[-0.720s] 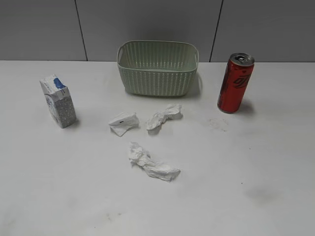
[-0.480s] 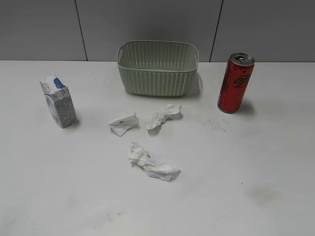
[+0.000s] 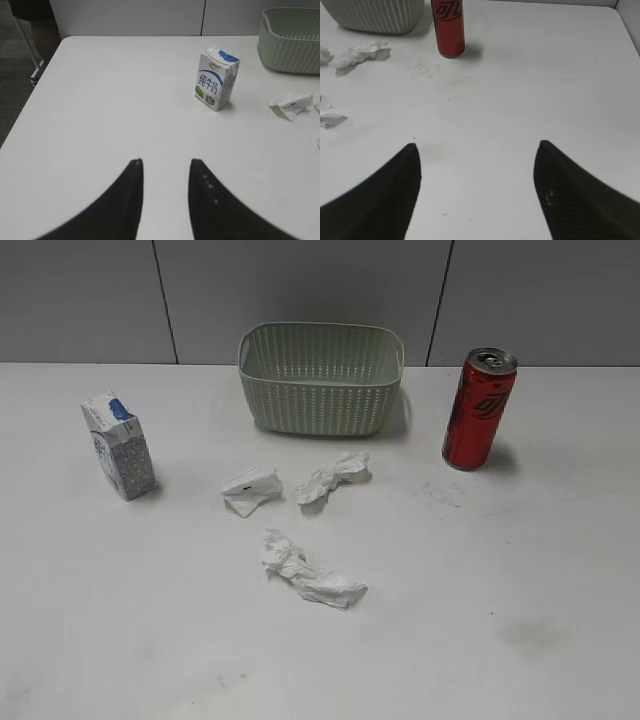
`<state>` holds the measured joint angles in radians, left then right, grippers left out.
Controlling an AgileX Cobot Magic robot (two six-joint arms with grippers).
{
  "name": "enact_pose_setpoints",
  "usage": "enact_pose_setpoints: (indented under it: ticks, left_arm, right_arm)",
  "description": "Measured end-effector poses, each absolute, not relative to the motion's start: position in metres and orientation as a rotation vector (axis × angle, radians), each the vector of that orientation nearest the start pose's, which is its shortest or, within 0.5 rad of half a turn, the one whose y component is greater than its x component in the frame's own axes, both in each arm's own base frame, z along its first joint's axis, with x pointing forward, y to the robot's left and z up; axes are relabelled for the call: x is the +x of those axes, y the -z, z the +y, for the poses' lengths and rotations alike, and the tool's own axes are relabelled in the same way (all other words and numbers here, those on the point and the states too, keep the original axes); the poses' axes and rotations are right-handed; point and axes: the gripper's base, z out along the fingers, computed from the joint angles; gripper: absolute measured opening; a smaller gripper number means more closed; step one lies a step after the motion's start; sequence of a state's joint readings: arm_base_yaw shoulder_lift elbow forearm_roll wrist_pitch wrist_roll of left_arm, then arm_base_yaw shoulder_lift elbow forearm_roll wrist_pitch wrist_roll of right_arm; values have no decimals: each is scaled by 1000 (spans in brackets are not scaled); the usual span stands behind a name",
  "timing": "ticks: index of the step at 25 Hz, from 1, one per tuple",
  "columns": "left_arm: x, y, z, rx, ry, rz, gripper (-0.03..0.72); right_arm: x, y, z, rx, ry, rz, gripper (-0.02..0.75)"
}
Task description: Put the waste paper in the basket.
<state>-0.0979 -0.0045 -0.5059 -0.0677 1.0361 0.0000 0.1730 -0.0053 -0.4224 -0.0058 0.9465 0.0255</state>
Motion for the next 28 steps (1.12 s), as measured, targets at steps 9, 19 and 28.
enact_pose_setpoints:
  ticks: [9,19,28]
  left_arm:
    - [-6,-281,-5,101,143,2008,221]
    - [-6,-281,-5,101,143,2008,221]
    - [-6,-281,-4,101,139,2009,603]
  right_arm:
    - [35,-282,6,-242,-65,1959,533]
    - [111,-276,24,-395,-69,2266,533]
    - [193,-262,53,-514,-237,2500,533]
